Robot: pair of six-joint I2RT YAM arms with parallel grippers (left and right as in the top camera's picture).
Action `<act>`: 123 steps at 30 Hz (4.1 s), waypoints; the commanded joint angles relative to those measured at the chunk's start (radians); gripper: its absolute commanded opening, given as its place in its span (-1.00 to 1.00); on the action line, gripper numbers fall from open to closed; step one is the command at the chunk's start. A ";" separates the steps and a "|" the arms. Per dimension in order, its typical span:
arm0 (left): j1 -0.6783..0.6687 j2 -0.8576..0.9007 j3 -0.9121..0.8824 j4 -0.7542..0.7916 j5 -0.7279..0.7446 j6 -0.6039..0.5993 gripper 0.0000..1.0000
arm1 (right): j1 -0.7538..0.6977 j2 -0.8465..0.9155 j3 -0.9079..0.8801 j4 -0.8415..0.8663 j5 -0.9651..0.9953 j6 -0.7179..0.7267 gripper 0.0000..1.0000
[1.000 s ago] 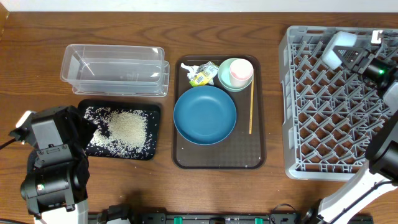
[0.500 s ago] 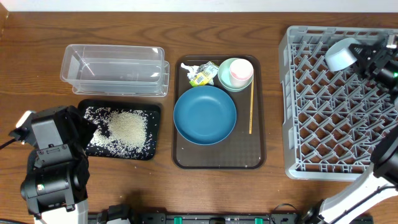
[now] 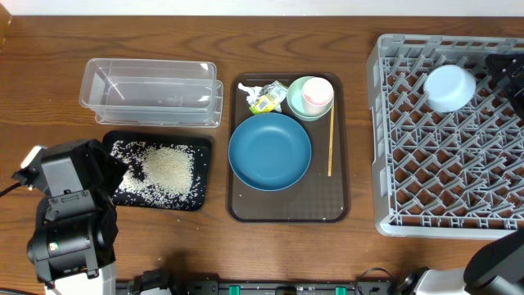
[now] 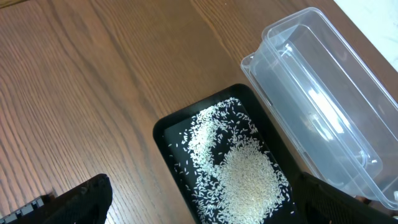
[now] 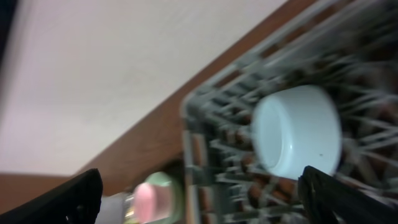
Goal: Sort waste into correct bins and load items into the dishwasher rack
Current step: 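Lower the light-blue bowl into the rack's back corner and release, then move the right gripper back to the blue bowl on the tray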
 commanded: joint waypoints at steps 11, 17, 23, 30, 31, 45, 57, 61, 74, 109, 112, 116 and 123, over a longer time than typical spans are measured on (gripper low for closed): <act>0.004 0.000 0.013 -0.003 -0.007 -0.002 0.88 | 0.195 0.045 0.002 -0.009 0.389 -0.169 0.98; 0.004 0.000 0.013 -0.003 -0.007 -0.002 0.88 | 0.285 0.140 0.002 -0.023 0.556 -0.115 0.98; 0.004 0.000 0.013 -0.003 -0.007 -0.002 0.88 | 0.285 0.199 0.002 -0.050 0.630 -0.093 0.97; 0.004 0.000 0.013 -0.003 -0.007 -0.002 0.88 | 0.285 0.204 0.002 -0.002 0.635 -0.104 0.98; 0.004 0.000 0.013 -0.003 -0.007 -0.002 0.88 | 0.285 0.208 0.002 0.004 0.624 -0.103 0.99; 0.004 0.004 0.013 -0.003 -0.007 -0.002 0.88 | 0.289 0.227 0.002 -0.016 0.581 -0.124 -0.98; 0.004 0.004 0.013 -0.003 -0.007 -0.002 0.88 | 0.289 0.237 0.002 0.008 0.686 -0.080 -0.97; 0.004 0.004 0.013 -0.003 -0.007 -0.002 0.88 | 0.289 0.261 0.002 0.009 0.681 -0.066 -0.97; 0.004 0.004 0.013 -0.003 -0.007 -0.002 0.88 | 0.284 0.292 0.054 0.093 0.696 -0.099 -0.98; 0.004 0.004 0.013 -0.003 -0.007 -0.002 0.88 | 0.744 0.094 0.093 -0.069 -0.102 -0.290 0.64; 0.004 0.004 0.013 -0.003 -0.007 -0.002 0.88 | 0.936 0.094 0.093 -0.175 0.257 -0.292 0.93; 0.004 0.004 0.013 -0.003 -0.007 -0.002 0.88 | 1.167 0.094 0.093 -0.246 0.566 -0.292 0.98; 0.004 0.004 0.013 -0.003 -0.007 -0.002 0.88 | 1.458 0.109 0.071 -0.252 0.791 -0.310 0.54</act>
